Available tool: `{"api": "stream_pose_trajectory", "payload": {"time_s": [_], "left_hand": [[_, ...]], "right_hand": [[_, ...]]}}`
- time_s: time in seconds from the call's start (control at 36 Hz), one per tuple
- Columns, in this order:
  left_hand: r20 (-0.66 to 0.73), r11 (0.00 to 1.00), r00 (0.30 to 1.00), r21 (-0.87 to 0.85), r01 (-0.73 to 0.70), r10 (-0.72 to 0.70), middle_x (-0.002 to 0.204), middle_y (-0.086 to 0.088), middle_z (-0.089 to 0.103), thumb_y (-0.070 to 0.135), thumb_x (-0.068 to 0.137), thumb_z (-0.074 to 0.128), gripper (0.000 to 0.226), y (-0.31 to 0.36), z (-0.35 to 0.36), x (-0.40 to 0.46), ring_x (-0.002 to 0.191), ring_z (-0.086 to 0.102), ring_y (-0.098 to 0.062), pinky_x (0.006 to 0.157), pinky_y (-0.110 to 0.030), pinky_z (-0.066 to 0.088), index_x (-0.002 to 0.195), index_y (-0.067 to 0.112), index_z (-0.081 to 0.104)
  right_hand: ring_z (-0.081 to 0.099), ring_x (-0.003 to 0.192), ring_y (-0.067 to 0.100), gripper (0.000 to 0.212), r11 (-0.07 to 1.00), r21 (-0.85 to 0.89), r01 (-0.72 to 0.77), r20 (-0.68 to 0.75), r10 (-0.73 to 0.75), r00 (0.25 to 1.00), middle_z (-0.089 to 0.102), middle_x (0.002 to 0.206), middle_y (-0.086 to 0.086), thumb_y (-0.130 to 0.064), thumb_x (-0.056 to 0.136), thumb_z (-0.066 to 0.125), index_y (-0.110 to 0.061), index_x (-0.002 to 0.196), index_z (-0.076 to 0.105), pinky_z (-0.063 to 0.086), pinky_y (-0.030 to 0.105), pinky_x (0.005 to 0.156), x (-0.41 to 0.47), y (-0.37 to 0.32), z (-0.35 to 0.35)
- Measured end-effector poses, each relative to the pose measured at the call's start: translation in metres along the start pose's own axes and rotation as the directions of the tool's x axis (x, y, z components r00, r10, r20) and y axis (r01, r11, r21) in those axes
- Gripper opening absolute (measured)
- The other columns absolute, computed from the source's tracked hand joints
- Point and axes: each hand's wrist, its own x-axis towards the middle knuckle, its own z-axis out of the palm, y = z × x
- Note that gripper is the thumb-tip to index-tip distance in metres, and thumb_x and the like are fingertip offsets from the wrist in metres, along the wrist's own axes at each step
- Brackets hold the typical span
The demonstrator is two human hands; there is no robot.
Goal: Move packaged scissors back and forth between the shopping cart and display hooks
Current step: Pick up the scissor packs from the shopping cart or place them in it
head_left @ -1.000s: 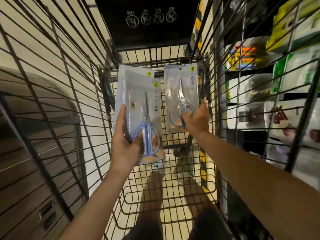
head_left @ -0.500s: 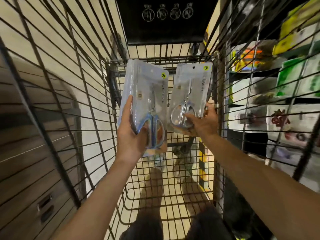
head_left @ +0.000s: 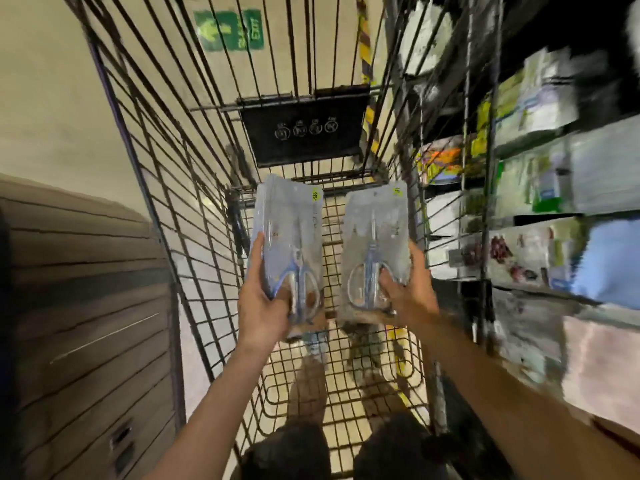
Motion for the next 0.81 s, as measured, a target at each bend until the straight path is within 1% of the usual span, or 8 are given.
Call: {"api": "stream_pose_trajectory", "payload": {"time_s": [0.06, 0.14, 0.25, 0.33, 0.5, 0.64, 0.75, 0.81], "left_hand": [[0.008, 1.0, 1.0, -0.017, -0.012, 0.012, 0.142, 0.015, 0.055, -0.001, 0.091, 0.071, 0.088, 0.016, -0.004, -0.015, 0.125, 0.056, 0.004, 0.1, -0.034, 0.054, 0.155, 0.042, 0.03], [0.023, 0.997, 0.997, -0.029, -0.071, 0.072, 0.129, 0.027, 0.052, -0.008, 0.09, 0.068, 0.083, 0.044, -0.01, -0.044, 0.108, 0.057, 0.022, 0.091, -0.011, 0.053, 0.154, 0.031, 0.03], [0.075, 0.989, 0.987, 0.039, -0.145, 0.142, 0.138, 0.019, 0.049, -0.014, 0.09, 0.064, 0.084, 0.072, -0.023, -0.082, 0.114, 0.054, 0.021, 0.09, -0.004, 0.048, 0.15, 0.032, 0.027], [0.088, 0.985, 0.982, 0.045, -0.169, 0.165, 0.149, 0.003, 0.051, -0.01, 0.09, 0.067, 0.085, 0.085, -0.031, -0.113, 0.132, 0.054, -0.009, 0.103, -0.023, 0.05, 0.152, 0.035, 0.03], [0.097, 0.967, 0.964, 0.033, -0.252, 0.248, 0.152, 0.011, 0.05, 0.003, 0.089, 0.073, 0.086, 0.099, -0.043, -0.195, 0.136, 0.053, -0.012, 0.111, -0.045, 0.047, 0.155, 0.041, 0.032], [0.109, 0.965, 0.96, 0.003, -0.261, 0.259, 0.148, 0.01, 0.054, -0.003, 0.089, 0.07, 0.091, 0.098, -0.04, -0.273, 0.131, 0.058, -0.017, 0.102, -0.055, 0.052, 0.143, 0.062, 0.035], [0.144, 0.952, 0.942, -0.002, -0.306, 0.303, 0.144, 0.018, 0.055, -0.001, 0.09, 0.07, 0.091, 0.092, -0.033, -0.325, 0.127, 0.06, -0.017, 0.086, -0.039, 0.062, 0.145, 0.061, 0.034], [0.16, 0.947, 0.935, -0.012, -0.32, 0.318, 0.145, 0.013, 0.055, -0.001, 0.089, 0.07, 0.092, 0.088, -0.028, -0.346, 0.125, 0.062, -0.019, 0.08, -0.039, 0.064, 0.147, 0.059, 0.033]], "right_hand": [[0.061, 0.122, 0.006, 0.07, 0.999, -0.008, 0.036, 0.01, -0.036, 0.999, 0.062, 0.133, -0.009, -0.02, 0.09, 0.067, -0.021, 0.151, 0.033, 0.054, 0.032, 0.095, -0.025, -0.012, -0.015], [0.059, 0.127, 0.021, 0.069, 0.998, 0.043, 0.038, 0.016, -0.039, 0.999, 0.058, 0.139, -0.008, -0.035, 0.09, 0.071, -0.044, 0.148, 0.035, 0.058, 0.055, 0.091, -0.064, -0.037, -0.032], [0.07, 0.102, 0.012, 0.065, 0.991, 0.118, 0.06, 0.007, -0.062, 0.998, 0.07, 0.118, -0.015, -0.001, 0.095, 0.062, -0.038, 0.142, 0.037, 0.064, 0.037, 0.077, -0.112, -0.052, -0.052], [0.068, 0.104, 0.015, 0.068, 0.983, 0.14, 0.117, 0.002, -0.118, 0.993, 0.063, 0.135, 0.001, -0.011, 0.097, 0.063, -0.038, 0.15, 0.029, 0.057, 0.016, 0.067, -0.15, -0.064, -0.07], [0.069, 0.103, -0.004, 0.069, 0.954, 0.149, 0.26, -0.05, -0.255, 0.966, 0.059, 0.138, -0.004, -0.008, 0.099, 0.061, -0.055, 0.138, 0.03, 0.061, 0.02, 0.07, -0.23, -0.071, -0.107], [0.06, 0.106, -0.018, 0.071, 0.918, 0.26, 0.3, -0.08, -0.289, 0.954, 0.056, 0.135, -0.016, 0.001, 0.098, 0.06, -0.033, 0.15, 0.027, 0.049, 0.004, 0.078, -0.302, -0.049, -0.148], [0.062, 0.12, 0.0, 0.077, 0.904, 0.274, 0.329, -0.167, -0.293, 0.942, 0.064, 0.131, -0.021, 0.001, 0.095, 0.064, -0.026, 0.157, 0.026, 0.056, 0.024, 0.093, -0.351, -0.022, -0.175], [0.069, 0.11, 0.009, 0.08, 0.897, 0.294, 0.329, -0.173, -0.288, 0.942, 0.069, 0.125, -0.015, 0.003, 0.095, 0.064, -0.026, 0.158, 0.025, 0.059, 0.034, 0.091, -0.376, -0.01, -0.186]]}}
